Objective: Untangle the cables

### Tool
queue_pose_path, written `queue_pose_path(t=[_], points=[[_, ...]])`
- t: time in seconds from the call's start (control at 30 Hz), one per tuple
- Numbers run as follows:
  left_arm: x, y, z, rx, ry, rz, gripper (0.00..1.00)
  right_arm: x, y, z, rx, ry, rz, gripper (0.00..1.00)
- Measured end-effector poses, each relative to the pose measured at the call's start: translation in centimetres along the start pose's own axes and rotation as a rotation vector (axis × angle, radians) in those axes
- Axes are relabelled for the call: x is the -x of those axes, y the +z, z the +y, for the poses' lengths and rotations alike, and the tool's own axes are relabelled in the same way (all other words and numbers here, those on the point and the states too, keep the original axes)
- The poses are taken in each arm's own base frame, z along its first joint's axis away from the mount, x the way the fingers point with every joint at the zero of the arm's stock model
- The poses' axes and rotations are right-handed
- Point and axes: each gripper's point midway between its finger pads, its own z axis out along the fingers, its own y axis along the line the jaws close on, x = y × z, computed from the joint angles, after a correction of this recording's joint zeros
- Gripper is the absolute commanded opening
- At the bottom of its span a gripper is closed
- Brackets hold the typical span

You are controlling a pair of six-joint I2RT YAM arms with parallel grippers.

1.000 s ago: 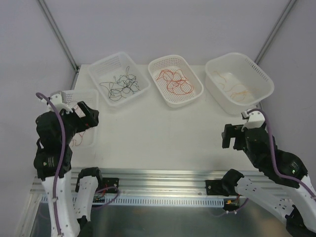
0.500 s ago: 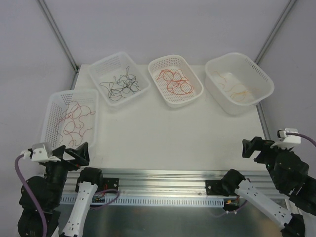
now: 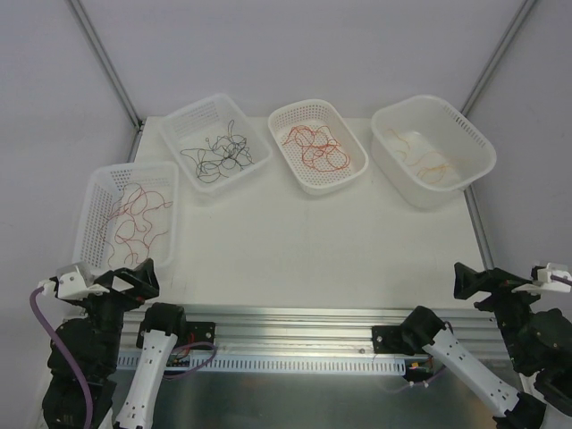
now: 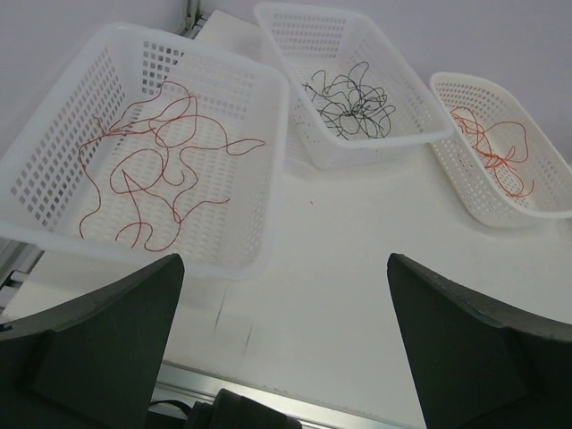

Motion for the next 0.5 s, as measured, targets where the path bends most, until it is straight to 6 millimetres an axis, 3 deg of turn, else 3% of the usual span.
queue_pose_path(t=[0.2, 0.5], points=[[-0.5, 0.3, 0.5, 0.032, -0.004, 0.011, 0.99, -1.5, 0.8, 0.3, -0.014, -0.045, 0.037, 0.97], [-0.7, 0.9, 1.9, 0.116, -0.001, 0.004, 0.99, -1.7, 1.4, 0.8, -0.013, -0.048, 0.035, 0.97]])
